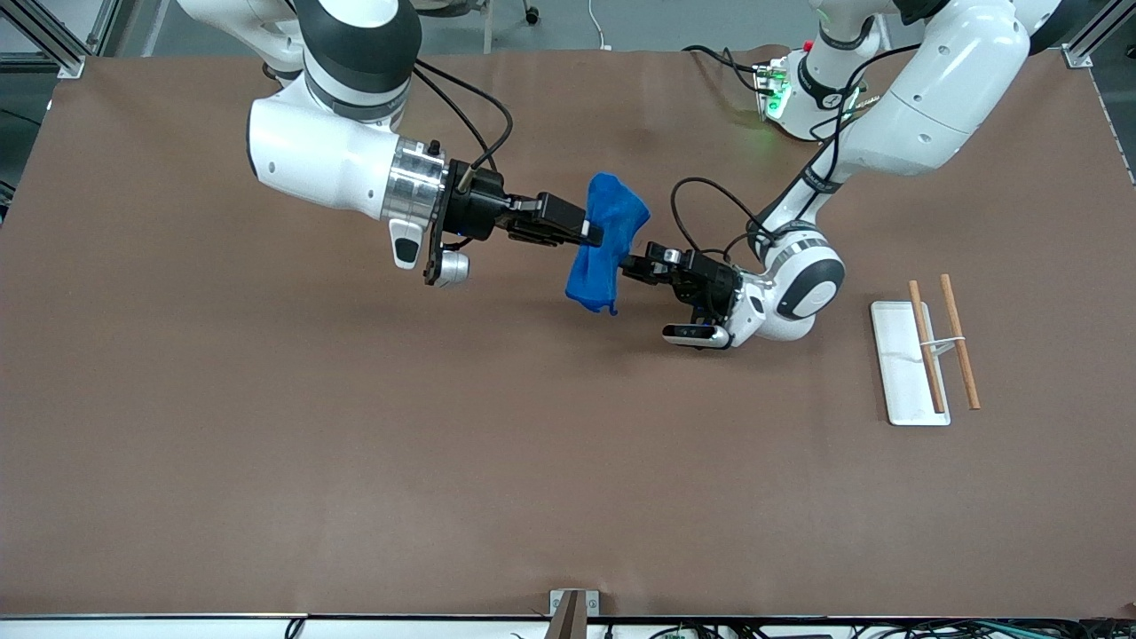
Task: Right arm passes towel to left arm to hang
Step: 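Bring the towel toward the left gripper and grasp it with the left gripper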
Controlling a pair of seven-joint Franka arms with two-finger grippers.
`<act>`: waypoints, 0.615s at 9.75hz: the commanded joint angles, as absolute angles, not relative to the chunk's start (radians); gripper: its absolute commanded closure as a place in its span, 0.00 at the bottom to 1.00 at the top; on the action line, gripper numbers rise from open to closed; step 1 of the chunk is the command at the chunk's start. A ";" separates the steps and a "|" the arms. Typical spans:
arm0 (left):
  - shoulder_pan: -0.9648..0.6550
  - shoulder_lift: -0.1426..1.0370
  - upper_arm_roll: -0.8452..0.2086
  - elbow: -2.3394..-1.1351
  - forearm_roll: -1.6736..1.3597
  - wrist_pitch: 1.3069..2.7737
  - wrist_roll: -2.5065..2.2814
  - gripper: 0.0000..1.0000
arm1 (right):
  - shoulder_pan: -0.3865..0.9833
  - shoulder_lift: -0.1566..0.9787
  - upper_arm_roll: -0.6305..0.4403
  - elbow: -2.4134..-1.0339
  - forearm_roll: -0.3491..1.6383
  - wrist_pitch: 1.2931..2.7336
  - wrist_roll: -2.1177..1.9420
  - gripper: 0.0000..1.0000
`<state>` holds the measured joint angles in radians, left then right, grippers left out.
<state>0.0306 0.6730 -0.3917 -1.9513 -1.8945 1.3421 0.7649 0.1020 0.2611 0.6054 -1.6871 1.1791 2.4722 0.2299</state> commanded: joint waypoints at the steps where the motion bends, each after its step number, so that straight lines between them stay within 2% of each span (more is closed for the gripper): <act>1: 0.052 0.681 -0.405 -1.959 -1.904 1.350 0.747 0.13 | 0.101 0.255 0.611 -1.694 1.215 2.484 0.206 1.00; 3: 0.052 0.681 -0.405 -1.959 -1.904 1.351 0.746 0.28 | 0.103 0.256 0.611 -1.694 1.215 2.485 0.206 1.00; 5: 0.038 0.683 -0.405 -1.959 -1.904 1.351 0.747 0.29 | 0.103 0.256 0.611 -1.694 1.215 2.485 0.206 1.00; 6: 0.040 0.684 -0.405 -1.959 -1.904 1.351 0.747 0.38 | 0.103 0.255 0.611 -1.694 1.215 2.485 0.206 1.00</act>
<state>0.0435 0.6714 -0.4074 -1.9459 -1.8945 1.3362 0.7447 0.1021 0.2617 0.6054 -1.6871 1.1799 2.4729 0.2289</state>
